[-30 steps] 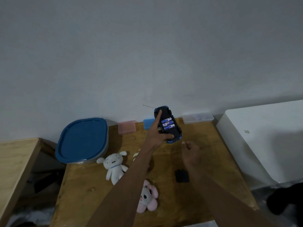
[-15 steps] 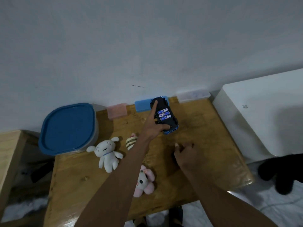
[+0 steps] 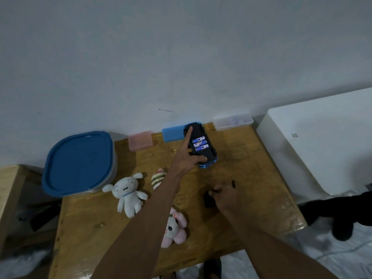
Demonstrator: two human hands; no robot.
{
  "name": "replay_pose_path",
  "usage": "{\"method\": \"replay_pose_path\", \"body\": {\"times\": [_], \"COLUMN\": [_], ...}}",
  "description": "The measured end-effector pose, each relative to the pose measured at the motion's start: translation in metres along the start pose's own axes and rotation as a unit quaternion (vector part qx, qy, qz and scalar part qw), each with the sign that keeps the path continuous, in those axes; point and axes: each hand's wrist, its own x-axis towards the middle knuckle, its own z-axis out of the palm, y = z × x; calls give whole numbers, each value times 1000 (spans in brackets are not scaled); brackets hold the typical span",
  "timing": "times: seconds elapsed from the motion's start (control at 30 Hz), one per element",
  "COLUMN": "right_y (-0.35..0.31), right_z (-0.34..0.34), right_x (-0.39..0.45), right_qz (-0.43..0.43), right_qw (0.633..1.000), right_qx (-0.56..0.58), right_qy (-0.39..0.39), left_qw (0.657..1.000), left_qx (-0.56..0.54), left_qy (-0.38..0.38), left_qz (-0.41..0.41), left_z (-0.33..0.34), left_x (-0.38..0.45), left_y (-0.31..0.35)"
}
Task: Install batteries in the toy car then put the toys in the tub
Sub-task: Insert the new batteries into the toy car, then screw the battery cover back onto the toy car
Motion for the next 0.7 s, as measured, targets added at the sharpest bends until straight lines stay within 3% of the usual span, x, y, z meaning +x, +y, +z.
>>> {"method": "replay_pose_path", "body": {"times": [0.13,0.23,0.53,0.7], "right_y": [-1,-16,-86,-121], "right_z": [-10,-27,-91,-116], "right_x": [3,6,24,25], "right_qz": [-29,-43,-139,-216], "right_qw": [997,989,932,899], "right_qx": [58,99,191,265], "right_qy": [33,105,276,273], "left_qw": [1000,1000,999,999], "left_qx": [-4,-8,10,15], "left_qy": [-1,1,12,8], "left_qz": [6,5,31,35], "left_z": [-3,-9,-24,-29], "left_x": [1,0,-7,-9], "left_y": [2,6,18,22]}}
